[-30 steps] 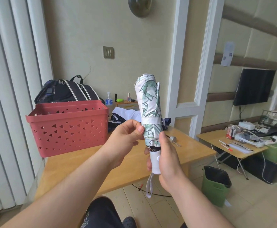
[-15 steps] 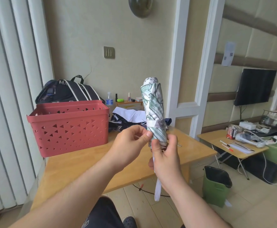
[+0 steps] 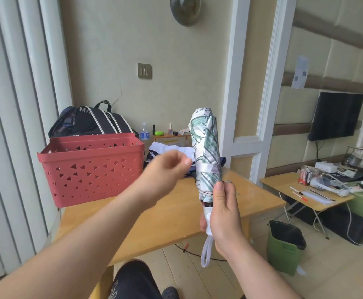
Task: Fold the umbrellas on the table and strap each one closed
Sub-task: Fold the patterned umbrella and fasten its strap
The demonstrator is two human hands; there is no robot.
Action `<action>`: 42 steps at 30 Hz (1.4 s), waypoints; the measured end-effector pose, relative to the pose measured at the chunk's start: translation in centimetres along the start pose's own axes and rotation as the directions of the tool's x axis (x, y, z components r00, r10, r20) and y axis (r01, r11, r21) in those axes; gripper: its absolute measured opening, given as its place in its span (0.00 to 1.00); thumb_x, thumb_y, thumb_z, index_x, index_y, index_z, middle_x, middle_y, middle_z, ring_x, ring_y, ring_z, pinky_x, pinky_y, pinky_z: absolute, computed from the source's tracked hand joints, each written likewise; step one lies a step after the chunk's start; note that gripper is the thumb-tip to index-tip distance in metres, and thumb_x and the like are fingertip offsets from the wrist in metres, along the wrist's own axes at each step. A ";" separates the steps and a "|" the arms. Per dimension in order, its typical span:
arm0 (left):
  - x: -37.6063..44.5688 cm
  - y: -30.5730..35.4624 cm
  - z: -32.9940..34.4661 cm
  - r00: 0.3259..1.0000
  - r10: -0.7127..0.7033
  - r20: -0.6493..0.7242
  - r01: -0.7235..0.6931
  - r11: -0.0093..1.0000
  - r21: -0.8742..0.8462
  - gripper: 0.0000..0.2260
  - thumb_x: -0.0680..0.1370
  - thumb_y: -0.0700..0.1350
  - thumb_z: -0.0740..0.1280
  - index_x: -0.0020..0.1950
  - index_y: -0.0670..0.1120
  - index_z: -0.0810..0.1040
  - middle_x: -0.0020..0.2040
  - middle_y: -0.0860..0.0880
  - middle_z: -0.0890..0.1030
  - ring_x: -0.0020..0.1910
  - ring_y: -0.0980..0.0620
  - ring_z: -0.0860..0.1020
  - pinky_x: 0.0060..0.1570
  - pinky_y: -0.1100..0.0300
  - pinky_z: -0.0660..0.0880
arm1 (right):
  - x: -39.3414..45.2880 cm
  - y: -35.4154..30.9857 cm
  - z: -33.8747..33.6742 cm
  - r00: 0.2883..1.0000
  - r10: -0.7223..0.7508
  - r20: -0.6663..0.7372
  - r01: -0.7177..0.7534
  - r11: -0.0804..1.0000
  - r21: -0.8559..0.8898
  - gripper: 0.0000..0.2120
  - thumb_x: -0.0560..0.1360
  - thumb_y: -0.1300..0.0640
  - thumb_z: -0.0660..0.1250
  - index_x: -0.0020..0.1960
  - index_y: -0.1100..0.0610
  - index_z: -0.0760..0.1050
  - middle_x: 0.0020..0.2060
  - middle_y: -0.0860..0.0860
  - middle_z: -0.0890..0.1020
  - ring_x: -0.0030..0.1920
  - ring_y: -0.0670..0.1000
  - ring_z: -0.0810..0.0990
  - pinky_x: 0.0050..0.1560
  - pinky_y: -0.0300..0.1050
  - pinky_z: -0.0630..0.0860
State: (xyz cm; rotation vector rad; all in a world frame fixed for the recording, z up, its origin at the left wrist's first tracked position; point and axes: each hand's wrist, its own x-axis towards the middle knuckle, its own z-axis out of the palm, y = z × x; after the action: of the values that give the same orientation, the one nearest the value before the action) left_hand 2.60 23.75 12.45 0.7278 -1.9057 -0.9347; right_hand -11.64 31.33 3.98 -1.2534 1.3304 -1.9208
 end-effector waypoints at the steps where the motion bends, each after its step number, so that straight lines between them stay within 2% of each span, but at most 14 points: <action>1: 0.7 0.7 -0.6 0.996 0.030 -0.082 -0.032 0.999 -0.031 0.08 0.84 0.53 0.67 0.52 0.49 0.80 0.42 0.46 0.81 0.36 0.53 0.73 0.37 0.59 0.71 | -0.1 0.2 0.0 1.000 -0.004 0.015 0.004 1.000 -0.004 0.14 0.84 0.38 0.53 0.51 0.47 0.69 0.39 0.57 0.79 0.25 0.55 0.72 0.28 0.49 0.70; 4: 2.4 2.8 -1.9 0.966 0.125 -0.225 -0.145 0.987 -0.074 0.07 0.84 0.53 0.67 0.57 0.51 0.80 0.52 0.48 0.84 0.43 0.58 0.80 0.45 0.62 0.76 | -0.7 0.5 0.1 0.998 -0.017 0.067 0.019 0.999 -0.033 0.17 0.81 0.35 0.54 0.53 0.48 0.69 0.39 0.59 0.78 0.26 0.54 0.72 0.28 0.47 0.71; 8: 3.1 3.5 -2.4 0.951 0.181 -0.250 -0.192 0.981 -0.021 0.05 0.82 0.53 0.70 0.54 0.53 0.80 0.52 0.47 0.84 0.40 0.59 0.79 0.50 0.53 0.79 | -1.6 0.6 0.3 0.994 -0.028 0.106 0.039 0.994 -0.103 0.18 0.80 0.34 0.53 0.54 0.47 0.69 0.37 0.55 0.78 0.25 0.54 0.74 0.28 0.46 0.74; 13: 3.1 2.6 -3.0 0.974 0.154 -0.169 -0.184 0.966 -0.179 0.05 0.77 0.49 0.73 0.52 0.54 0.80 0.50 0.41 0.82 0.46 0.46 0.79 0.54 0.39 0.78 | -1.8 0.6 0.3 0.989 -0.036 0.145 0.045 0.997 -0.060 0.17 0.80 0.35 0.59 0.57 0.48 0.69 0.34 0.48 0.77 0.25 0.55 0.72 0.27 0.49 0.73; 17: 3.0 2.4 -3.1 0.974 0.179 -0.135 -0.208 0.949 -0.237 0.04 0.82 0.38 0.69 0.53 0.47 0.78 0.45 0.43 0.82 0.44 0.48 0.79 0.51 0.53 0.77 | -1.7 0.5 0.2 0.987 -0.018 0.162 0.019 1.000 -0.003 0.24 0.75 0.28 0.63 0.56 0.47 0.70 0.35 0.52 0.76 0.23 0.55 0.69 0.24 0.47 0.68; 20: 3.0 2.7 -3.2 0.976 0.179 -0.121 -0.209 0.925 -0.316 0.08 0.84 0.31 0.63 0.51 0.44 0.75 0.40 0.47 0.81 0.36 0.54 0.78 0.40 0.64 0.77 | -1.7 0.6 0.1 0.973 0.000 0.230 -0.024 0.994 0.102 0.32 0.68 0.24 0.68 0.58 0.49 0.71 0.37 0.54 0.76 0.22 0.53 0.66 0.23 0.42 0.64; 24: 2.5 2.9 -3.0 0.970 0.199 -0.140 -0.239 0.887 -0.395 0.10 0.84 0.29 0.60 0.49 0.43 0.72 0.34 0.53 0.80 0.31 0.58 0.76 0.35 0.67 0.74 | -1.5 0.6 0.2 0.964 -0.007 0.265 -0.029 0.991 0.134 0.27 0.71 0.30 0.67 0.58 0.49 0.71 0.39 0.58 0.75 0.22 0.52 0.66 0.23 0.40 0.64; 26: 2.4 2.6 -2.9 0.953 0.254 -0.165 -0.298 0.890 -0.346 0.10 0.84 0.30 0.61 0.49 0.43 0.73 0.35 0.53 0.79 0.32 0.58 0.74 0.37 0.67 0.73 | -1.5 0.6 0.2 0.964 -0.010 0.266 -0.024 0.992 0.127 0.26 0.72 0.31 0.67 0.59 0.49 0.71 0.39 0.58 0.74 0.22 0.53 0.66 0.23 0.40 0.64; 29: 2.3 2.5 -2.7 0.913 0.342 -0.223 -0.379 0.914 -0.146 0.10 0.82 0.31 0.65 0.48 0.46 0.78 0.39 0.53 0.77 0.37 0.59 0.73 0.40 0.68 0.71 | -1.6 0.7 0.1 0.966 -0.021 0.256 -0.007 0.994 0.109 0.28 0.71 0.31 0.69 0.59 0.51 0.70 0.38 0.57 0.74 0.23 0.53 0.67 0.23 0.41 0.66; 32: 2.2 3.1 -2.2 0.874 0.385 -0.295 -0.337 0.919 0.202 0.11 0.81 0.37 0.71 0.48 0.54 0.82 0.45 0.53 0.77 0.41 0.63 0.74 0.44 0.73 0.69 | -1.7 1.1 0.1 0.985 -0.049 0.166 0.052 0.999 -0.014 0.24 0.70 0.30 0.71 0.53 0.47 0.70 0.35 0.52 0.78 0.23 0.54 0.70 0.24 0.49 0.69; 34: 2.0 3.5 -2.1 0.860 0.412 -0.300 -0.289 0.879 0.379 0.07 0.80 0.42 0.72 0.49 0.56 0.83 0.48 0.54 0.74 0.44 0.63 0.74 0.46 0.71 0.70 | -1.6 1.2 0.1 0.994 -0.085 0.072 0.094 0.986 -0.135 0.21 0.71 0.32 0.71 0.51 0.44 0.69 0.34 0.51 0.79 0.26 0.54 0.73 0.26 0.56 0.72; 36: 1.7 3.9 -2.0 0.858 0.438 -0.267 -0.300 0.851 0.432 0.03 0.82 0.47 0.69 0.51 0.54 0.83 0.46 0.55 0.77 0.46 0.61 0.76 0.47 0.64 0.72 | -1.4 1.2 0.0 0.992 -0.127 -0.010 0.120 0.961 -0.247 0.18 0.72 0.37 0.73 0.51 0.45 0.69 0.34 0.49 0.81 0.28 0.51 0.75 0.29 0.58 0.74; 38: 1.3 4.1 -1.4 0.867 0.435 -0.244 -0.309 0.853 0.421 0.07 0.83 0.53 0.67 0.51 0.53 0.82 0.45 0.55 0.81 0.46 0.58 0.78 0.47 0.59 0.75 | -1.3 1.1 -0.1 0.986 -0.154 -0.059 0.128 0.938 -0.322 0.19 0.72 0.40 0.74 0.52 0.47 0.68 0.34 0.47 0.81 0.29 0.50 0.77 0.30 0.57 0.75; 42: 1.2 4.0 -0.5 0.885 0.359 -0.296 -0.262 0.911 0.320 0.11 0.81 0.58 0.70 0.46 0.52 0.79 0.39 0.54 0.83 0.36 0.60 0.77 0.38 0.66 0.71 | -1.3 1.4 -0.4 0.974 -0.197 -0.110 0.128 0.885 -0.447 0.23 0.71 0.36 0.74 0.53 0.46 0.66 0.34 0.46 0.82 0.32 0.51 0.80 0.30 0.56 0.78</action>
State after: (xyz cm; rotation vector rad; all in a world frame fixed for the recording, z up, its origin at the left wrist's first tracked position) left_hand 2.04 24.90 16.48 0.6638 -1.7748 -0.3151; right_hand -11.53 31.92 2.13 -1.4914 1.8704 -1.9244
